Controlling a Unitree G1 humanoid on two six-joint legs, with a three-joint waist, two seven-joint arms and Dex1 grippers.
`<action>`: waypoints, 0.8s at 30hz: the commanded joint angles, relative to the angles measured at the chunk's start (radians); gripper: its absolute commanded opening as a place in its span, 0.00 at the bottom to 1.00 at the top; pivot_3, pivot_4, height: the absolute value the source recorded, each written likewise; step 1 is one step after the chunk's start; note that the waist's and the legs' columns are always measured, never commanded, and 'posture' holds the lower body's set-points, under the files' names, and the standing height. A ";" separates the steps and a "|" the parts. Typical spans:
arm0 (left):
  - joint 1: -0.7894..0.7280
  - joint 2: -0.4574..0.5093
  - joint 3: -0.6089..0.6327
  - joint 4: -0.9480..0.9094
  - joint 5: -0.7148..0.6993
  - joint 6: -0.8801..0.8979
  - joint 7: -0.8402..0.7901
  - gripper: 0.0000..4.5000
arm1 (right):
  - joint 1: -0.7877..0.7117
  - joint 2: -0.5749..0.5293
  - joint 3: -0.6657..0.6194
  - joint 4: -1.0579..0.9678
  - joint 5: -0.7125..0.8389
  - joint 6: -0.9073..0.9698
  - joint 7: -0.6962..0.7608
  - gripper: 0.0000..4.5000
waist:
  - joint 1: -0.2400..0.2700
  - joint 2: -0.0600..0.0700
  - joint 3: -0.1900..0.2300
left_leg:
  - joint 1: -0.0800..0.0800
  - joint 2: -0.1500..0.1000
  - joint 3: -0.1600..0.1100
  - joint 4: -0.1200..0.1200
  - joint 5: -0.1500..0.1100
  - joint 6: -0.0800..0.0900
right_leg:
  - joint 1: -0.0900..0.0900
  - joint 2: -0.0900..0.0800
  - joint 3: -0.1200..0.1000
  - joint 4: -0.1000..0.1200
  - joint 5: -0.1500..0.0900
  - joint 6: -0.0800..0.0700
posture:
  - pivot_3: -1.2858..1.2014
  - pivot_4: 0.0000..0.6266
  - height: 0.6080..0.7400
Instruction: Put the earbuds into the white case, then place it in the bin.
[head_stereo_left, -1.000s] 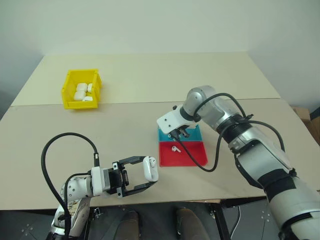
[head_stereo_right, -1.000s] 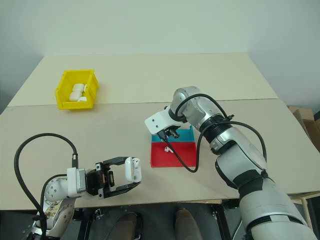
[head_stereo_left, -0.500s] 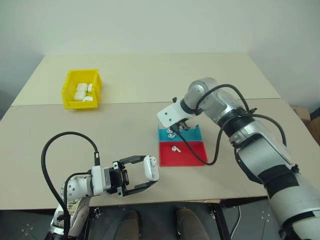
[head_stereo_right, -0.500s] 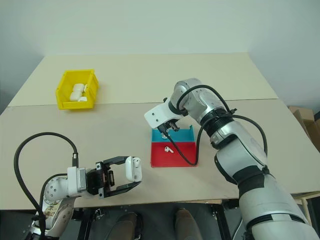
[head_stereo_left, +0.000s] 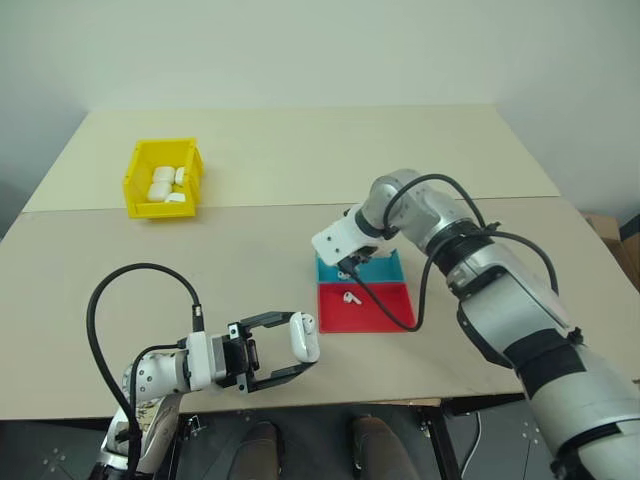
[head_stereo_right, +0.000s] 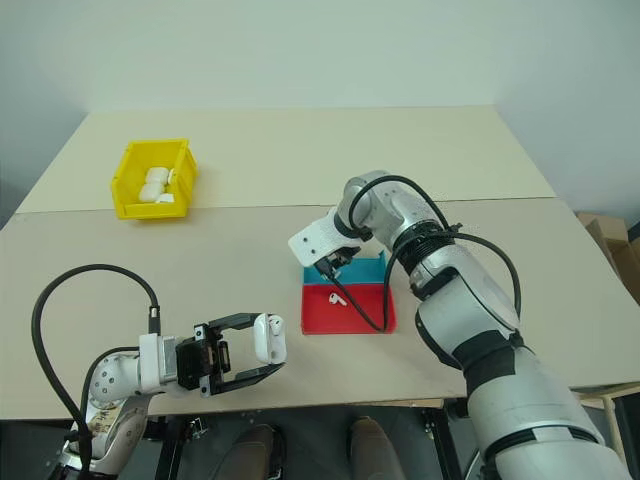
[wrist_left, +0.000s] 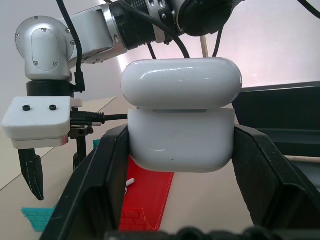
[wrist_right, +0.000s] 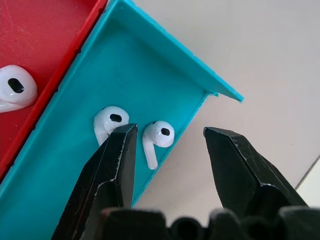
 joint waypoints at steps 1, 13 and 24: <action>-0.001 -0.001 -0.005 -0.022 0.007 -0.026 0.010 0.61 | -0.037 0.010 -0.018 0.013 -0.008 -0.037 -0.012 0.57 | 0.000 0.000 0.000 | 0.000 0.000 0.000 0.000 0.000 0.000 | 0.000 0.000 0.000 0.000 0.000 0.000 | 0.52 0.24 1.00; 0.012 0.001 -0.002 -0.007 0.024 -0.054 0.009 0.61 | -0.055 0.032 -0.009 0.093 -0.054 -0.089 -0.022 0.57 | 0.000 0.000 0.000 | 0.000 0.000 0.000 0.000 0.000 0.000 | 0.000 0.000 0.000 0.000 0.000 0.000 | 0.52 0.24 1.00; 0.006 0.001 -0.008 -0.013 0.036 -0.053 0.027 0.61 | -0.062 0.037 0.004 0.121 -0.093 -0.094 -0.049 0.57 | 0.000 0.000 0.000 | 0.002 0.000 0.000 0.000 0.000 0.000 | 0.001 0.000 0.000 0.001 0.000 0.000 | 0.52 0.24 1.00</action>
